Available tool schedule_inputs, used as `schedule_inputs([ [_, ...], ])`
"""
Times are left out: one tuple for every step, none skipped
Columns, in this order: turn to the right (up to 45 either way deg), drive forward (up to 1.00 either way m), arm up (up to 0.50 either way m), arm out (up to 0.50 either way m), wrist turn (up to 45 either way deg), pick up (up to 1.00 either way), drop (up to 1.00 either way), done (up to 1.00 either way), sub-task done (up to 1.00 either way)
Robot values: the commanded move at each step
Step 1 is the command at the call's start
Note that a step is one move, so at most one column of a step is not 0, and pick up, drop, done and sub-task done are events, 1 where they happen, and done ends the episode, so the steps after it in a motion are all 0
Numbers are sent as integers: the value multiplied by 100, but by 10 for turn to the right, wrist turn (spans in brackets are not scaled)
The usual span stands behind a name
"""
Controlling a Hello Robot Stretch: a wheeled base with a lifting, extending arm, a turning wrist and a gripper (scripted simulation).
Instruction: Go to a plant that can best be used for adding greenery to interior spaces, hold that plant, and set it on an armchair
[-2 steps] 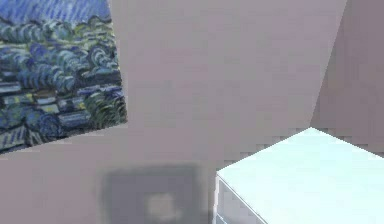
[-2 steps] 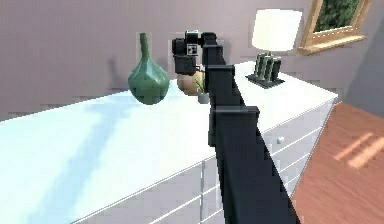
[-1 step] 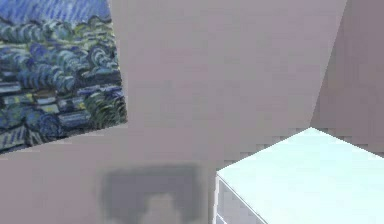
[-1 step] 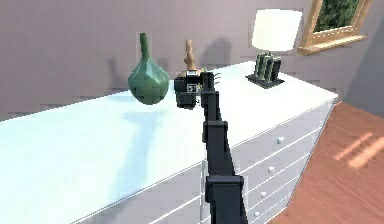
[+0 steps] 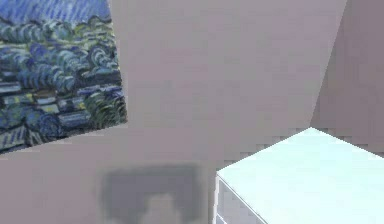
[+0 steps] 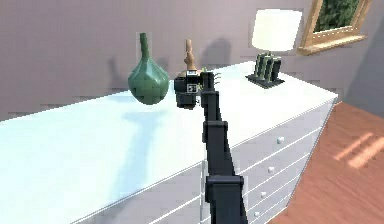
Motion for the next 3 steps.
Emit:
schedule_inputs([
  [0,0,10,0,0,0,0,0,0],
  [0,0,2,0,0,0,0,0,0],
  [0,0,0,0,-450,0,0,0,0],
])
